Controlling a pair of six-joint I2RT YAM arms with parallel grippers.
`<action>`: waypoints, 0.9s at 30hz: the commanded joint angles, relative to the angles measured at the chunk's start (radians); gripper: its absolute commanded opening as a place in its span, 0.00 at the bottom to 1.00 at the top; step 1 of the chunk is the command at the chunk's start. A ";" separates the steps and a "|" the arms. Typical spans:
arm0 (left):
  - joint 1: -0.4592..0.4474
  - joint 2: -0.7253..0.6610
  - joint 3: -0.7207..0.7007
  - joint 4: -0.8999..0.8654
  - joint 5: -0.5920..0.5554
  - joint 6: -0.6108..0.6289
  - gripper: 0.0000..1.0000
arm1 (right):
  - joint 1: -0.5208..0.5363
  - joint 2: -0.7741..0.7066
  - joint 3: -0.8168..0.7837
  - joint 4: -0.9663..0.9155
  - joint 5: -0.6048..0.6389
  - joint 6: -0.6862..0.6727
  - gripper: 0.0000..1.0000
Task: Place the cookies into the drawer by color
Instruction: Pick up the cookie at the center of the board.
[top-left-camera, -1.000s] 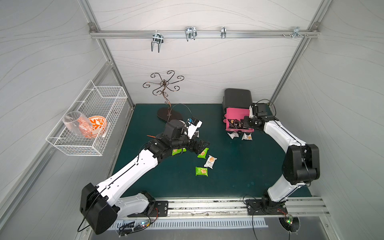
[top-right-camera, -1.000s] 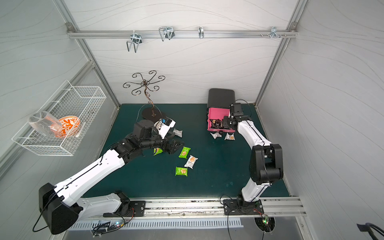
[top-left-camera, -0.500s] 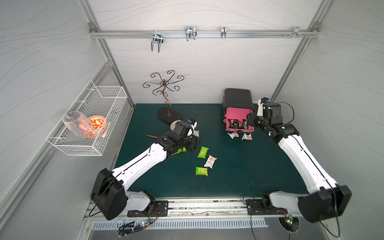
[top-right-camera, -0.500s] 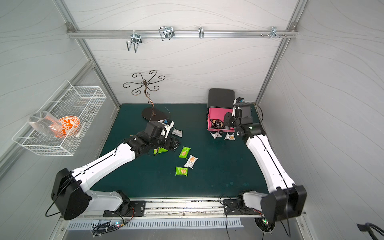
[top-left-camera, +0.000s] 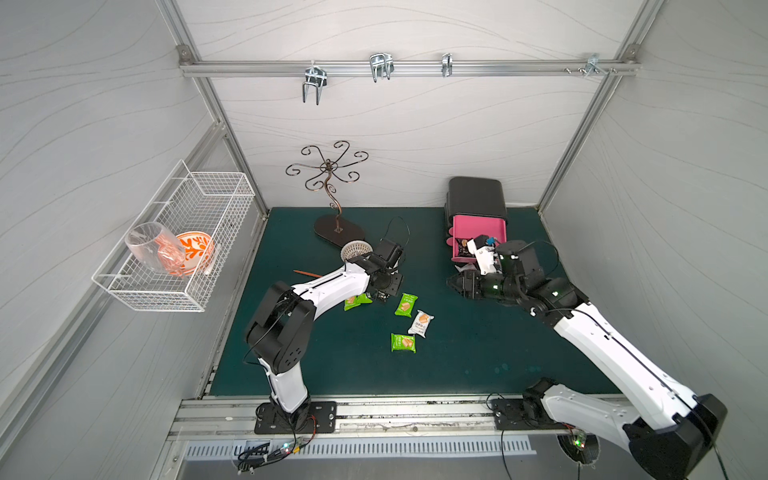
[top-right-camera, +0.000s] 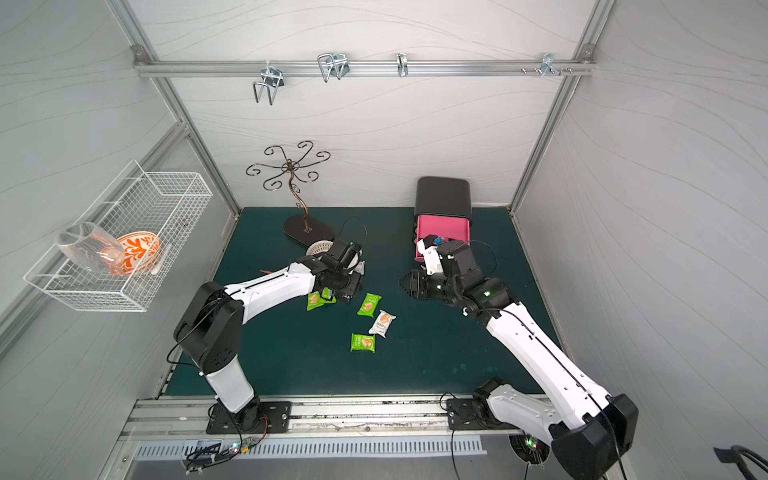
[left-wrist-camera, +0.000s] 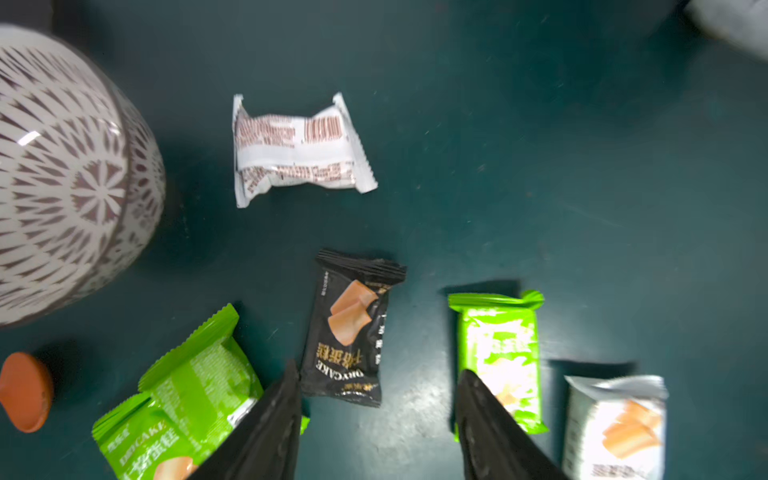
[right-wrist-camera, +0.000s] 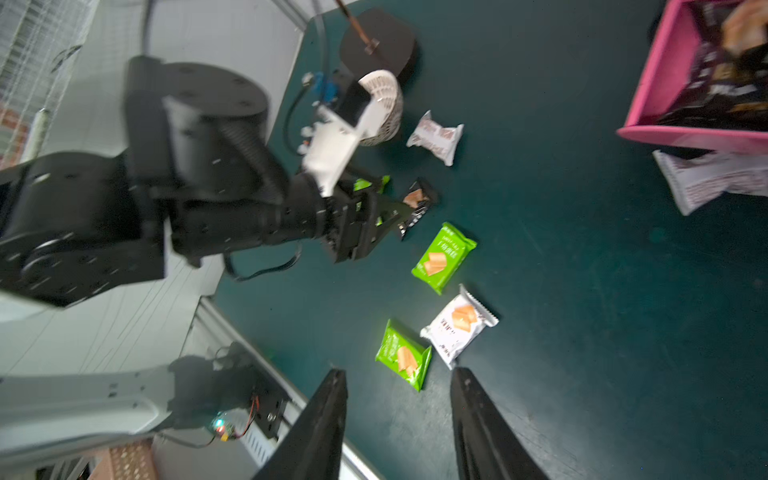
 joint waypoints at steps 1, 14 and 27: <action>0.016 0.044 0.040 -0.038 0.004 0.020 0.61 | 0.005 -0.028 0.006 0.003 -0.126 -0.038 0.46; 0.037 0.141 0.022 -0.010 0.082 0.016 0.48 | 0.012 -0.019 0.041 -0.024 -0.127 -0.025 0.46; 0.037 0.115 -0.013 0.020 0.108 -0.014 0.00 | 0.012 -0.078 0.051 -0.094 0.050 0.030 0.52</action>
